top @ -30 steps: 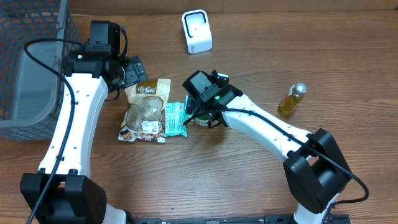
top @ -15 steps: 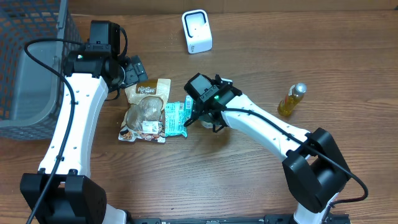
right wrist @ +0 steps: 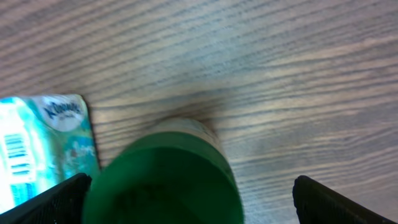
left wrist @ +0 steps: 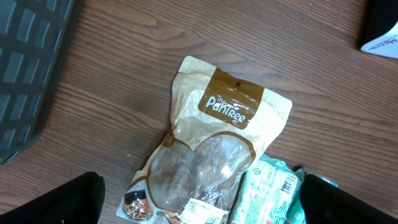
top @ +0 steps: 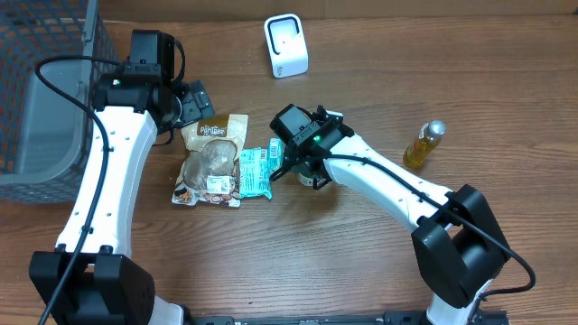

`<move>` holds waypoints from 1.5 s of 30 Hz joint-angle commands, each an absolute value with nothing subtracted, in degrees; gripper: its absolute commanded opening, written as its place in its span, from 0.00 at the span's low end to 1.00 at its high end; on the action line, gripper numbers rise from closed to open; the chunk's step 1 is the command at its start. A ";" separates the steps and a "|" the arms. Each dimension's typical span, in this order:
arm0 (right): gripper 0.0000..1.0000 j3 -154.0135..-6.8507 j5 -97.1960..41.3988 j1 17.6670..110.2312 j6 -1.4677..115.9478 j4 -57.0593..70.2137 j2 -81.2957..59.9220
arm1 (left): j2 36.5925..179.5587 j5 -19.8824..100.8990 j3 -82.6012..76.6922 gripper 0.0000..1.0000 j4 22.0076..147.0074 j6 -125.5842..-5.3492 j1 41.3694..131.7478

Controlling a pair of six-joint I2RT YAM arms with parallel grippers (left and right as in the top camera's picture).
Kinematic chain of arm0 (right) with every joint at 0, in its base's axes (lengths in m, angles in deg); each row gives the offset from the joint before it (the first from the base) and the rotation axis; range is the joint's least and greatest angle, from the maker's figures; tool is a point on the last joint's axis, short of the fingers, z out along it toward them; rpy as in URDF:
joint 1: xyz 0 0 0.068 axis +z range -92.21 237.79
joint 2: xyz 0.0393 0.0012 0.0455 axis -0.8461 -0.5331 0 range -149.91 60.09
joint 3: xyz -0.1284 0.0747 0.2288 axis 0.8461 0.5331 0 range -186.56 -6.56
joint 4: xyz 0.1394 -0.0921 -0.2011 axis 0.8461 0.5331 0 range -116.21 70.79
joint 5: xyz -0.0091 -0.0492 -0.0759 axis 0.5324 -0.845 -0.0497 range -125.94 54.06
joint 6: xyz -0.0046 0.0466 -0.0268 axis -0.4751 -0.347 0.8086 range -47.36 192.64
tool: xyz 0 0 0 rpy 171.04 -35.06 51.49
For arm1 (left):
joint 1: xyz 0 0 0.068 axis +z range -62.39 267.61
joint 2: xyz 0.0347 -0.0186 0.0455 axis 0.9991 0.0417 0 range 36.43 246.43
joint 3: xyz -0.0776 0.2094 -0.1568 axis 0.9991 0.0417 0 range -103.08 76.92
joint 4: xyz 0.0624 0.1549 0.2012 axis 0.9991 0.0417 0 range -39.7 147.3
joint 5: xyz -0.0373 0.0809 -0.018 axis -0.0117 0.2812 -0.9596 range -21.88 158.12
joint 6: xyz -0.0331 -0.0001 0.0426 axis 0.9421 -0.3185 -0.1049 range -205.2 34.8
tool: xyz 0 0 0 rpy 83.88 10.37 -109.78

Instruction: Scan the item barcode

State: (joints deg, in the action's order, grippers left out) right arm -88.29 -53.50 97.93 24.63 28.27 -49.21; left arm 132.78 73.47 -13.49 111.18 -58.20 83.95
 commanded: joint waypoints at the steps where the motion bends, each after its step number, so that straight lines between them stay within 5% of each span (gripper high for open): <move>1: 1.00 -89.93 -54.97 97.66 24.63 26.46 -49.56 | 132.44 73.86 -14.19 0.99 111.18 -58.42 83.84; 11: 0.99 -89.93 -55.01 97.66 24.67 24.40 -49.56 | 132.44 73.84 -14.19 1.00 111.18 -58.40 83.84; 15: 0.86 -89.75 -54.97 97.66 24.67 24.25 -49.65 | 132.44 73.84 -14.19 1.00 111.18 -58.42 83.84; 29: 0.86 -87.83 -54.25 97.66 24.65 23.20 -51.29 | 132.44 73.86 -14.19 0.99 111.18 -58.42 83.84; 35: 0.70 -87.83 -53.46 97.66 24.65 24.42 -51.29 | 132.44 73.84 -14.19 1.00 111.18 -58.42 83.84; 45: 0.61 -87.83 -51.03 97.66 24.65 26.22 -51.29 | 132.44 73.84 -14.19 0.99 111.18 -58.40 83.84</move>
State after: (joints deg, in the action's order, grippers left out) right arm -88.22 -52.83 97.93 24.65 25.43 -51.16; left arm 132.78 73.47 -13.49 111.18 -58.20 83.95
